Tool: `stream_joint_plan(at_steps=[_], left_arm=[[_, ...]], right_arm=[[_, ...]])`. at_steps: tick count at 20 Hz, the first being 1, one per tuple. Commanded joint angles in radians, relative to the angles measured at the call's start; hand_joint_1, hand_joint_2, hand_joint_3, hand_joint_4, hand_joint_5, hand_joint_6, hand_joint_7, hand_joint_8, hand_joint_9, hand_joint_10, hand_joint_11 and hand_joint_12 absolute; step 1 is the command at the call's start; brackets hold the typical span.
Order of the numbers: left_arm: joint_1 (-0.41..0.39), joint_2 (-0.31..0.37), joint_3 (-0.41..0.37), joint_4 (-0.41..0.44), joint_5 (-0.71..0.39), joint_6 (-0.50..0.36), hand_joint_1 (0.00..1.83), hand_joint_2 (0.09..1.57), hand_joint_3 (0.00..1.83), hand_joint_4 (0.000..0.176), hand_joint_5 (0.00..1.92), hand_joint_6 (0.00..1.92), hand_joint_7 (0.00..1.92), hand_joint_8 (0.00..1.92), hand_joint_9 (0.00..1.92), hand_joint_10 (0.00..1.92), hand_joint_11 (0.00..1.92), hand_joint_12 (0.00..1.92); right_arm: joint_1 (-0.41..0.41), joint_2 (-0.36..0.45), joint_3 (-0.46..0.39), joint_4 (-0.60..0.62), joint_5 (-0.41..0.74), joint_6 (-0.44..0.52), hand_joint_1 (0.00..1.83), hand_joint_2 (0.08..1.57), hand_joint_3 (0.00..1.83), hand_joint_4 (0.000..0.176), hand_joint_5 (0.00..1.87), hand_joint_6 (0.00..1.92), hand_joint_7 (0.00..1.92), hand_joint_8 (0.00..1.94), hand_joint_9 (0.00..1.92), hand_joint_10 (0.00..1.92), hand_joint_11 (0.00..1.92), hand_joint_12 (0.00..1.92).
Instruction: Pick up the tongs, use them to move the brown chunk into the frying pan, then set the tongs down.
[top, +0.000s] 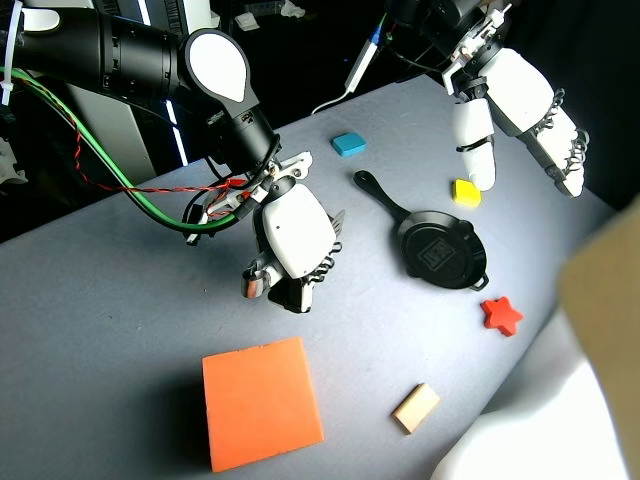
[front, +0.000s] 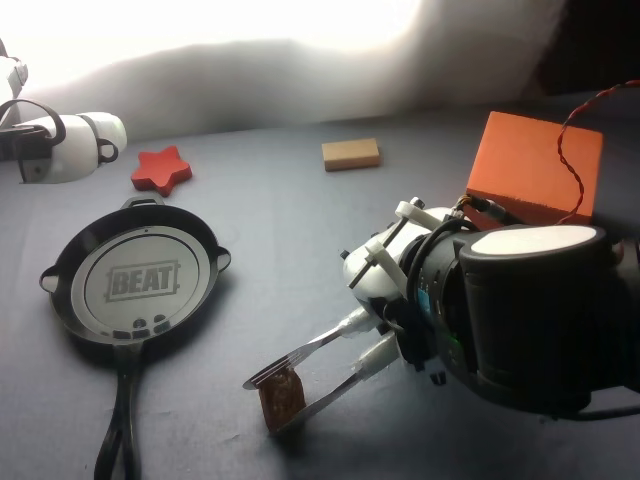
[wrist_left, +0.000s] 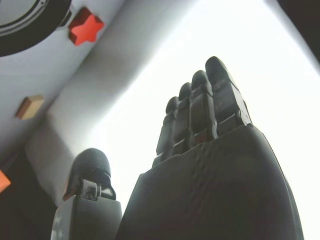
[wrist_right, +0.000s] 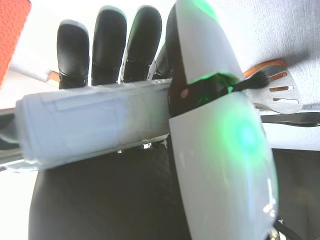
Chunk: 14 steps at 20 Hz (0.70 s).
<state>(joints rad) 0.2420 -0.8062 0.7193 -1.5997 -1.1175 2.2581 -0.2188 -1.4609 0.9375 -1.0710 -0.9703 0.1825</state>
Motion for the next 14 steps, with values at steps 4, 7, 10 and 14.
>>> stream_joint_plan(at_steps=[4, 7, 10, 14], left_arm=[[-0.003, 0.011, -0.001, 0.096, -0.045, 0.004, 0.0, 1.25, 0.0, 0.0, 0.02, 0.0, 0.07, 0.0, 0.07, 0.0, 0.0, 0.3], [-0.004, 0.011, -0.001, 0.096, -0.045, 0.004, 0.0, 1.26, 0.0, 0.0, 0.03, 0.01, 0.09, 0.0, 0.08, 0.0, 0.0, 0.34], [-0.004, 0.012, -0.001, 0.096, -0.045, 0.004, 0.01, 1.25, 0.0, 0.0, 0.04, 0.01, 0.09, 0.0, 0.09, 0.0, 0.0, 0.36], [-0.004, 0.012, 0.001, 0.096, -0.045, 0.004, 0.0, 1.25, 0.0, 0.0, 0.01, 0.0, 0.05, 0.0, 0.06, 0.0, 0.0, 0.27]], right_arm=[[0.008, 0.001, 0.0, -0.071, 0.002, -0.004, 1.37, 1.13, 0.0, 0.0, 0.81, 1.12, 1.02, 0.86, 0.94, 1.32, 0.74, 1.64], [0.007, 0.001, 0.0, -0.071, 0.002, -0.004, 1.37, 1.13, 0.0, 0.0, 0.82, 1.1, 1.02, 0.87, 0.93, 1.33, 0.74, 1.64], [0.007, 0.001, 0.0, -0.071, 0.002, -0.004, 1.38, 1.12, 0.0, 0.0, 0.84, 1.05, 1.05, 0.83, 0.95, 1.31, 0.78, 1.62], [0.008, 0.002, 0.0, -0.07, -0.004, -0.003, 1.27, 1.09, 0.0, 0.0, 0.93, 0.95, 1.14, 0.9, 1.1, 1.17, 0.88, 1.72]])
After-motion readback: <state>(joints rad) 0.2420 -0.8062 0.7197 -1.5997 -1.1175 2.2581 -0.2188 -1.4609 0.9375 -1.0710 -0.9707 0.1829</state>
